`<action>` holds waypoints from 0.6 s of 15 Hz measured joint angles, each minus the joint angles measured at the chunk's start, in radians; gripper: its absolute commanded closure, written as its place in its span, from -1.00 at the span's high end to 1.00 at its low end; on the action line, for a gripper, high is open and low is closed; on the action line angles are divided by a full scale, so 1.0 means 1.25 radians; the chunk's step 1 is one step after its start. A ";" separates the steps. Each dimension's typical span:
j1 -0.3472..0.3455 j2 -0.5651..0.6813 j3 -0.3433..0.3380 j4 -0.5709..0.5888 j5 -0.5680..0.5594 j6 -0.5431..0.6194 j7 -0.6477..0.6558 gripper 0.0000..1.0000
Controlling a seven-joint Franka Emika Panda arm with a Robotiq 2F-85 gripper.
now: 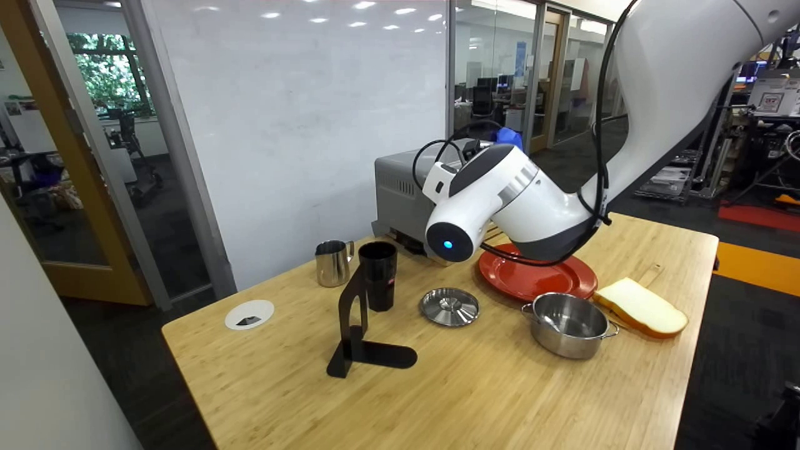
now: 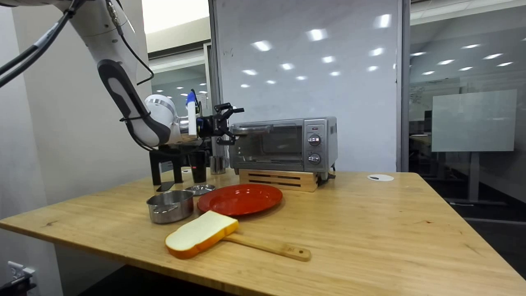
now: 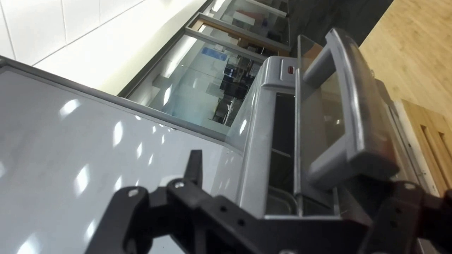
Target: Close the microwave
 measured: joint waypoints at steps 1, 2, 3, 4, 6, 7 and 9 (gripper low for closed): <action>-0.005 0.000 0.000 0.000 -0.012 0.011 -0.005 1.00; -0.009 0.000 0.000 0.001 -0.023 0.022 -0.009 1.00; -0.014 0.000 -0.001 0.001 -0.033 0.032 -0.013 1.00; -0.018 0.000 -0.001 0.001 -0.043 0.043 -0.016 1.00; -0.026 0.000 -0.002 0.003 -0.059 0.068 -0.021 1.00; -0.031 0.000 -0.002 0.005 -0.067 0.085 -0.024 1.00; -0.042 -0.003 -0.002 0.007 -0.091 0.148 -0.029 1.00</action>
